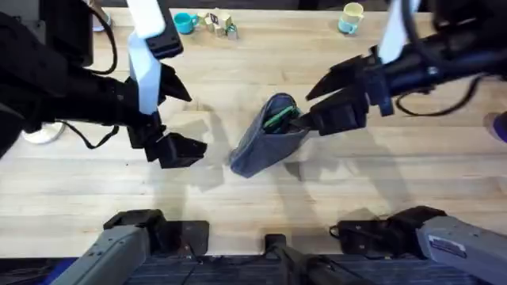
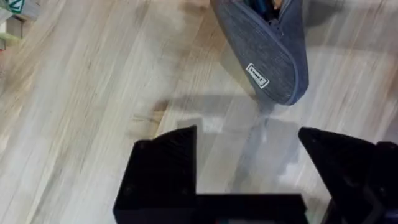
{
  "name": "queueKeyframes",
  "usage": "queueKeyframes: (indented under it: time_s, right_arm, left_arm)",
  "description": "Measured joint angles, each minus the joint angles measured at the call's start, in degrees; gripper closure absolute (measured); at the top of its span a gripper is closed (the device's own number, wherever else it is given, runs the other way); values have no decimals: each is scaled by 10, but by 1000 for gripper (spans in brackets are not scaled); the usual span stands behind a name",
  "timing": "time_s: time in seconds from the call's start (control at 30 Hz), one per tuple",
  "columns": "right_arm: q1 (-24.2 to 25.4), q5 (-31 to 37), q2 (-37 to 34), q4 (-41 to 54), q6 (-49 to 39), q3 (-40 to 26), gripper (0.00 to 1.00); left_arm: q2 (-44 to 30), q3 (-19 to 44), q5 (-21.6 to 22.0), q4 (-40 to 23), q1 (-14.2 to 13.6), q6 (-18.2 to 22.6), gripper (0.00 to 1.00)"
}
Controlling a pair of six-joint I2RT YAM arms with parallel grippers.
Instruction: Unzip the bag, pick up the pens from the table one at a time and place them inside, then zip the bag closed.
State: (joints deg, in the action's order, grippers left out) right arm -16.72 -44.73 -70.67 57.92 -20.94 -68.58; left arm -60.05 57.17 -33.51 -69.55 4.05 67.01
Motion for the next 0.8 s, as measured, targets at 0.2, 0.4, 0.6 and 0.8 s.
queueKeyframes:
  time_s: [0.2,0.4,0.6,0.8]
  right_arm:
    - [0,-82,-98,16,-67,0,6]
    - [0,-121,-187,15,-123,0,6]
    - [0,-132,-255,-5,-142,0,6]
    - [0,-132,-284,-34,-147,0,5]
  left_arm:
    - [0,0,-1,-4,13,5,7]
    - [0,0,-1,-4,13,7,7]
    - [0,0,-1,-4,13,7,7]
    - [0,0,-1,-4,13,7,8]
